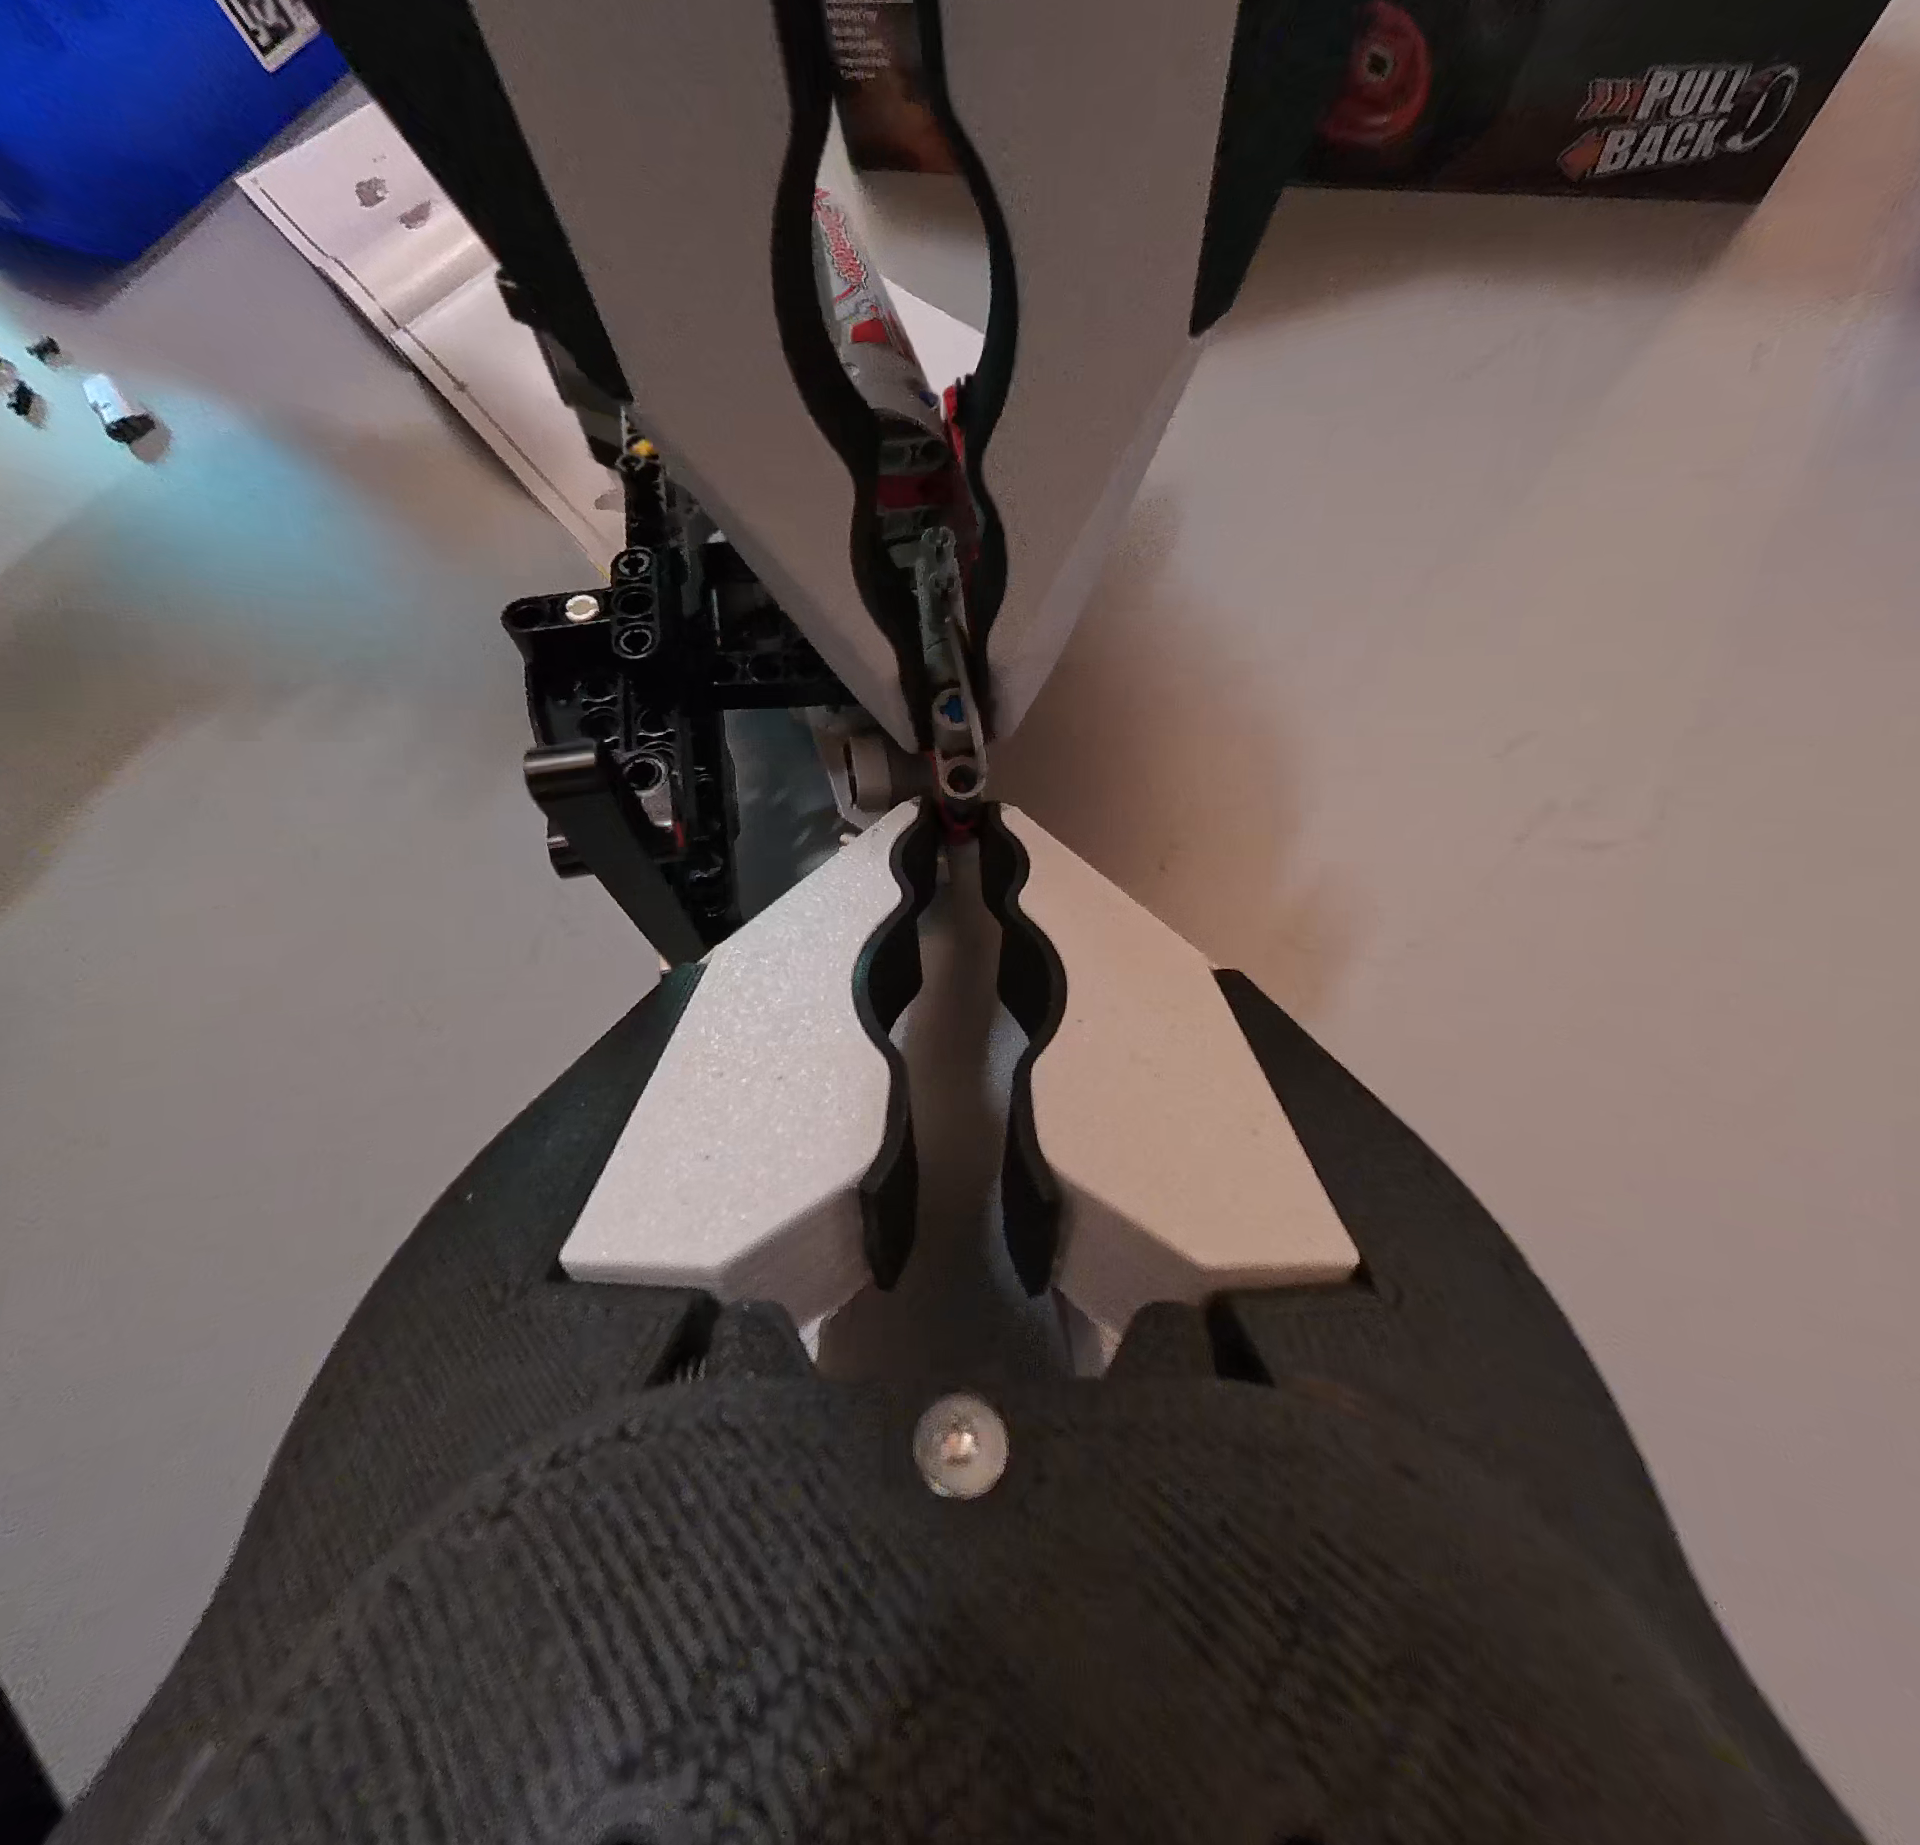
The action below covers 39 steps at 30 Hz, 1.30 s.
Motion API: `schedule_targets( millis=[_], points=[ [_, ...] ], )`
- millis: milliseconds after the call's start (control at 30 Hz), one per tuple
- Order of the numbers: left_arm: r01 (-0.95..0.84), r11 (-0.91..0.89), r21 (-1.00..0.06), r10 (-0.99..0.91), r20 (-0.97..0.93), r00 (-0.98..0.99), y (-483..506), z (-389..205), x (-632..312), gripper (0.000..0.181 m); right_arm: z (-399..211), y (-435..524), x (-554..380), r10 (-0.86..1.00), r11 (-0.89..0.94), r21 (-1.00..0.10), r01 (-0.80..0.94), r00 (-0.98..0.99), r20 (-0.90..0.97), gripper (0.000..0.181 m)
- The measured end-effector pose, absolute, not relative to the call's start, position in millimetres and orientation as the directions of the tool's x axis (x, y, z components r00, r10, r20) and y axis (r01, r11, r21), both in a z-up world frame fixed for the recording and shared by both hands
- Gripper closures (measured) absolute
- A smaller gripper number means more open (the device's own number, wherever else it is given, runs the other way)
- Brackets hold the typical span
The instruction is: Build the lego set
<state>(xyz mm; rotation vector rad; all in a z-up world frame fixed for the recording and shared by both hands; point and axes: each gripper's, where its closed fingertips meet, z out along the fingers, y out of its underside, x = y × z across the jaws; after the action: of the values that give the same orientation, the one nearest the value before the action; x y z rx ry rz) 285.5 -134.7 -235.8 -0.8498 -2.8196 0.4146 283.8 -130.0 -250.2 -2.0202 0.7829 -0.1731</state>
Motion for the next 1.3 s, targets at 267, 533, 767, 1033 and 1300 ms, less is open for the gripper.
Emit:
schedule_targets(
  millis=[267,533,767,1033,1300],
  points=[
    [0.525,0.818,-0.236,0.561,0.12,-0.819,-133.7,-236.8,285.2,0.176,-250.7,-129.7,283.2,-0.596,-0.379,-0.812,-0.443,0.788,-0.153,0.174],
    [0.532,0.817,-0.223,0.563,0.109,-0.819,-133.4,-237.4,284.7,0.176,-251.0,-129.2,283.0,-0.592,-0.376,-0.81,-0.45,0.79,-0.164,0.174],
    [0.642,0.716,-0.273,0.673,0.028,-0.739,-134.0,-236.9,284.0,0.176,-250.8,-128.4,282.3,-0.586,-0.376,-0.81,-0.45,0.792,-0.169,0.174],
    [0.664,0.678,-0.316,0.689,-0.042,-0.724,-130.6,-236.2,285.4,0.175,-249.7,-124.1,284.8,-0.587,-0.38,-0.814,-0.439,0.795,-0.155,0.174],
    [0.661,0.665,-0.348,0.691,-0.047,-0.721,-128.6,-236.5,285.8,0.175,-249.4,-121.3,285.9,-0.586,-0.394,-0.817,-0.42,0.8,-0.129,0.174]
  ],
)
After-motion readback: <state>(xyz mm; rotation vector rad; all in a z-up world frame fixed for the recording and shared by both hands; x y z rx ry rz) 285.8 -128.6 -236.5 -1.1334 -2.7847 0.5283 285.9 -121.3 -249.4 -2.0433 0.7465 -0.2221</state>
